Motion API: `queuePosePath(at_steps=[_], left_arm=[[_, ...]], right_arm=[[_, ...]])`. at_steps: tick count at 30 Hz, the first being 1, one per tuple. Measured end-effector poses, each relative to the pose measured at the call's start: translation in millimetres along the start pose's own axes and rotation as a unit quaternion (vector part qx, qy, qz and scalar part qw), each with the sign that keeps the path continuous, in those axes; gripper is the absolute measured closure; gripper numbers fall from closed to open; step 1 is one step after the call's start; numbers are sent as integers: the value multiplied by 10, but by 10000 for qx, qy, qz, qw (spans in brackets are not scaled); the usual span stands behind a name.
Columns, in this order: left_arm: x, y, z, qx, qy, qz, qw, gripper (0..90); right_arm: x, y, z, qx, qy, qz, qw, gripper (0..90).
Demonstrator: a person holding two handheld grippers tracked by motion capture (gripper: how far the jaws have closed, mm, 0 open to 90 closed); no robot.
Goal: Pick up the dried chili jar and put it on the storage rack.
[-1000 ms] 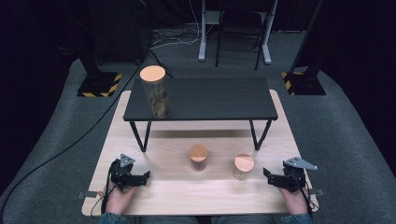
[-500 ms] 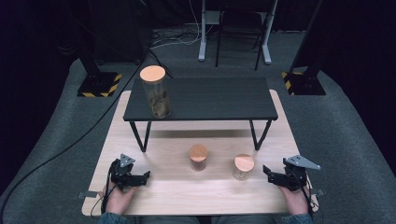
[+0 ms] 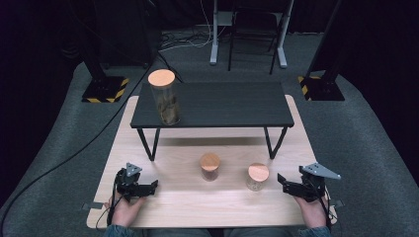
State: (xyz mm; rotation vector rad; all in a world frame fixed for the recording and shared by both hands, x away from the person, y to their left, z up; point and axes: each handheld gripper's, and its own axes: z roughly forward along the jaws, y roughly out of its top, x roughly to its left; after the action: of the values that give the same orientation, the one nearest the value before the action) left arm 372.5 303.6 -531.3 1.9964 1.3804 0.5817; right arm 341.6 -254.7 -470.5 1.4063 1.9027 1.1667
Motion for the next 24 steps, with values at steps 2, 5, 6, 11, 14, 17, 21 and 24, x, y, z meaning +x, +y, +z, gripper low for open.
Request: queuePosePath(at_steps=[2,5,6,11,14,17,21,24], left_arm=[[-7,-5,-6,8,-1,-6,10000,1],[-11,-6,-7,-7,-37,28,10000,5],[-12,-6,-7,-7,-36,29,10000,6],[-12,-6,-6,-6,-36,28,10000,6],[-11,-6,-6,-6,-37,28,10000,5],[-11,-6,-6,-6,-36,29,10000,6],[-11,-6,-6,-6,-36,28,10000,5],[-11,-6,-6,-5,-37,28,10000,5]], right_arm=[[5,12,-11,-15,46,34,10000,77],[23,36,-27,-45,57,1,10000,77],[33,46,-31,-49,78,-12,10000,77],[107,113,-49,-106,137,-103,9998,78],[156,155,-57,-133,179,-172,9996,79],[201,186,-55,-139,212,-220,9994,79],[258,221,-51,-189,296,-247,9991,79],[303,239,-42,-197,353,-283,9988,79]])
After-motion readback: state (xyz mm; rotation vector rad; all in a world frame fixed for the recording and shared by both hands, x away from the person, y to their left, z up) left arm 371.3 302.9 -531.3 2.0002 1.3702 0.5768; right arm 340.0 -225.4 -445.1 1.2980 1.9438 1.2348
